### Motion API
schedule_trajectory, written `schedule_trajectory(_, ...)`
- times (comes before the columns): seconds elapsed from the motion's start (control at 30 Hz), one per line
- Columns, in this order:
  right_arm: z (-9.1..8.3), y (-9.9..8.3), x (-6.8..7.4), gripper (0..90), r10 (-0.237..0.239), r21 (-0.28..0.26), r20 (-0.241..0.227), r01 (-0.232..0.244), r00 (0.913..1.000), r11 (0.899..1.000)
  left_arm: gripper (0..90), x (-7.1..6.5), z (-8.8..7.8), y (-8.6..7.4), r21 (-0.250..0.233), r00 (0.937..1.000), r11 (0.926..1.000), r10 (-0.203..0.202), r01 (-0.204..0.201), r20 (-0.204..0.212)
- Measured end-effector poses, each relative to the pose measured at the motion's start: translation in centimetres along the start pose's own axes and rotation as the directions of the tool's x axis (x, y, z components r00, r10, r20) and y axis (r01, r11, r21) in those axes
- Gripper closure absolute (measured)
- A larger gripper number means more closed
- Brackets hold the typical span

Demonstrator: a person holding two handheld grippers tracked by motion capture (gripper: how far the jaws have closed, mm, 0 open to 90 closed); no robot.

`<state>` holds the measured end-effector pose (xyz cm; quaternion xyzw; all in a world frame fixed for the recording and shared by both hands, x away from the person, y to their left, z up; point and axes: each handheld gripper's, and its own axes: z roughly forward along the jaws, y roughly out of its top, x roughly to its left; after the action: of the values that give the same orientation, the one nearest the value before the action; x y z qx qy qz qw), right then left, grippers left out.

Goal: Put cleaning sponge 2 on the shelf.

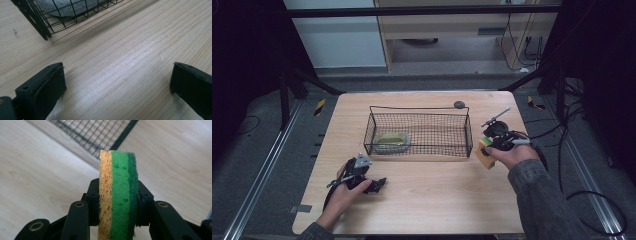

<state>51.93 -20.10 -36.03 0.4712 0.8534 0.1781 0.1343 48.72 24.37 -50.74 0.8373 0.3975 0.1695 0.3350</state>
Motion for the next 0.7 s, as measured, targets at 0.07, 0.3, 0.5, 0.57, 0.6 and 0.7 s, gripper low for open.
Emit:
schedule_trajectory(0.07, -0.1, 0.5, -0.7, 64.0, -0.001, -0.013, 0.013, 0.001, 0.9999, 1.000, 0.0, 0.0, 0.0, -0.1, -0.007, 1.0000, 1.0000, 0.001, -0.001, 0.003)
schedule_trajectory(0.3, -1.0, 2.8, -2.4, 64.1, 0.002, -0.071, 0.064, 0.002, 0.9979, 0.997, 0.0, 0.2, 0.1, -0.2, -0.022, 1.0000, 0.9997, 0.007, -0.007, 0.006)
schedule_trajectory(0.5, -2.0, 4.4, -2.8, 64.2, -0.006, -0.109, 0.097, 0.016, 0.9953, 0.994, 0.0, 0.2, 0.1, -0.2, -0.021, 0.9999, 0.9998, 0.008, -0.008, 0.007)
schedule_trajectory(0.57, -2.4, 4.9, -2.8, 64.2, -0.007, -0.126, 0.101, 0.019, 0.9948, 0.992, 0.0, 0.2, 0.1, -0.1, -0.021, 0.9999, 0.9998, 0.008, -0.008, 0.007)
schedule_trajectory(0.6, -2.5, 5.1, -2.9, 64.2, -0.003, -0.134, 0.102, 0.017, 0.9948, 0.991, 0.0, 0.2, 0.1, -0.1, -0.020, 0.9999, 0.9998, 0.008, -0.008, 0.007)
schedule_trajectory(0.7, -2.7, 5.9, -2.8, 64.3, -0.011, -0.148, 0.102, 0.026, 0.9948, 0.989, 0.0, 0.2, 0.1, -0.1, -0.019, 0.9999, 0.9998, 0.009, -0.009, 0.007)
